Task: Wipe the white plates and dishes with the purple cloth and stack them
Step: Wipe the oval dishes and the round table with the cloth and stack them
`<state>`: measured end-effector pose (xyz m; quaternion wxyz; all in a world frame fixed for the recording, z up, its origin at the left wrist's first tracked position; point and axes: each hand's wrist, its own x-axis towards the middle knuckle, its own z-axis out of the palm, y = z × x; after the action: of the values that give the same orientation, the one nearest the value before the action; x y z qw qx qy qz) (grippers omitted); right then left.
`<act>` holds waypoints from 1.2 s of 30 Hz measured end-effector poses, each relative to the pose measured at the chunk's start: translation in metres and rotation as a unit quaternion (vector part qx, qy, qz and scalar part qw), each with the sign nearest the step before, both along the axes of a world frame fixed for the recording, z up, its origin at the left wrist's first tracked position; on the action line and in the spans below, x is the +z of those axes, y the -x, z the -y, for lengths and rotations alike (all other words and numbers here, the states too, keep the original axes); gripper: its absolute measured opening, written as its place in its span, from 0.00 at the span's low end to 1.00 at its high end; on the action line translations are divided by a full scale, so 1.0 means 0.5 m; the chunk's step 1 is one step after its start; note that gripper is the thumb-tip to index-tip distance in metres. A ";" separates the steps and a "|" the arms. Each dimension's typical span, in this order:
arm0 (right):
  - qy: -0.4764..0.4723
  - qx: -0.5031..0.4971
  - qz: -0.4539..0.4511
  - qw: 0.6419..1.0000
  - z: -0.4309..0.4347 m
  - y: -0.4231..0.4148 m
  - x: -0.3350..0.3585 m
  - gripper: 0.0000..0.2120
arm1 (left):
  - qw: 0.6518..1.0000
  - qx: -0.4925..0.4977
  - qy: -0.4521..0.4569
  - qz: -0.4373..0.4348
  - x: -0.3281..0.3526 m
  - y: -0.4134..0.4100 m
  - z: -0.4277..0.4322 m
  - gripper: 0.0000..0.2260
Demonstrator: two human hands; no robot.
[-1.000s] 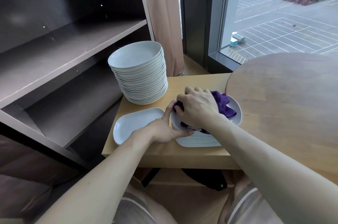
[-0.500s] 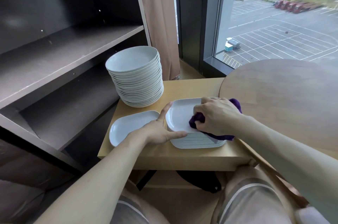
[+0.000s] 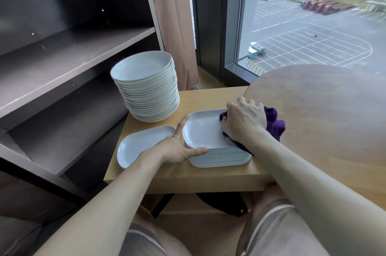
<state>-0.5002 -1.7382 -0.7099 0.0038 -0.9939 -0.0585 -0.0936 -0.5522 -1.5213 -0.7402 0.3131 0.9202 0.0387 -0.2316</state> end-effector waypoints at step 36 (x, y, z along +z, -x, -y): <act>-0.284 0.003 0.020 0.959 0.106 0.213 -0.036 0.12 | 0.916 -0.127 -0.178 0.337 0.045 0.054 0.066 0.27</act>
<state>-0.6065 -1.7910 -0.7281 0.2851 -0.9496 -0.0320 -0.1263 -0.5791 -1.5541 -0.7175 0.1065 0.9813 -0.1462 0.0655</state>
